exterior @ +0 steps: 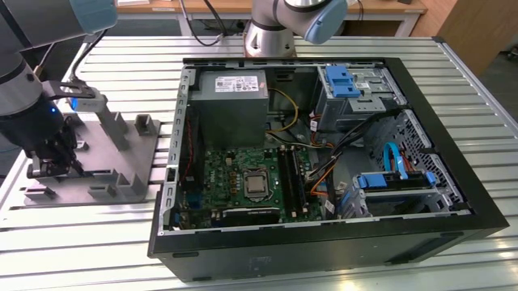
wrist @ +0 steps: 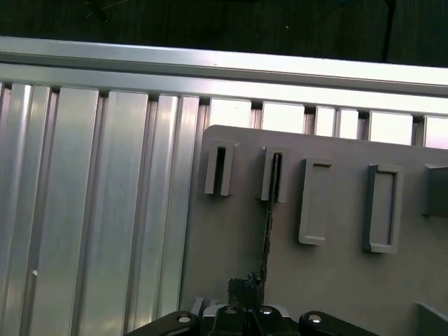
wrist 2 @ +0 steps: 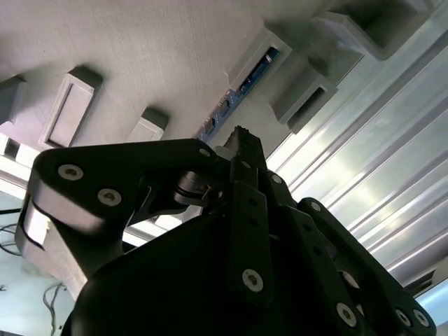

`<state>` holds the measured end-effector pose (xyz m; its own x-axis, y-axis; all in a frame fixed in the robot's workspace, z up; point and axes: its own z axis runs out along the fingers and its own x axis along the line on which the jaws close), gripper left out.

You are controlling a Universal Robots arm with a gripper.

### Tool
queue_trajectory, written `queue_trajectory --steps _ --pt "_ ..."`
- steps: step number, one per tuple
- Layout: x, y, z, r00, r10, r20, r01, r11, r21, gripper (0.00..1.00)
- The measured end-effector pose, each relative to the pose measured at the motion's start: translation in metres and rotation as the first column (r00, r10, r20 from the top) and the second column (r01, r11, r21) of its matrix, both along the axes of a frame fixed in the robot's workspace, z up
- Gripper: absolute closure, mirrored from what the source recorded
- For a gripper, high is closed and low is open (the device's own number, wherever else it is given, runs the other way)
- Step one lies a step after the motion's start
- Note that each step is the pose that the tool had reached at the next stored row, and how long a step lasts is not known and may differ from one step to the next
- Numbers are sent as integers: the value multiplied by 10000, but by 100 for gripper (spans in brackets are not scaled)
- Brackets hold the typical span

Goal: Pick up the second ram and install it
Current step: 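Pick up the second ram and move it above second insertion slot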

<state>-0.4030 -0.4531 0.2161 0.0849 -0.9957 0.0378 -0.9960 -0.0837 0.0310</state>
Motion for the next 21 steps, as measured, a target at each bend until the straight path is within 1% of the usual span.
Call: queue_trajectory --steps 8,9,10,13,14,18,21 --pt "0 0 0 9986 525 0 -525 9986 0 90" --pt "-1 0 1 9985 551 0 -551 9985 26 90" --pt "-5 0 1 9985 551 5 -551 9984 130 90" --pt "-20 0 -1 9988 494 30 -495 9971 578 90" --pt "-20 1 -3 9990 450 33 -451 9972 601 90" --pt "-19 0 -22 9999 -145 33 143 9983 570 90" --pt "-20 0 -31 9977 -672 31 669 9962 559 90"
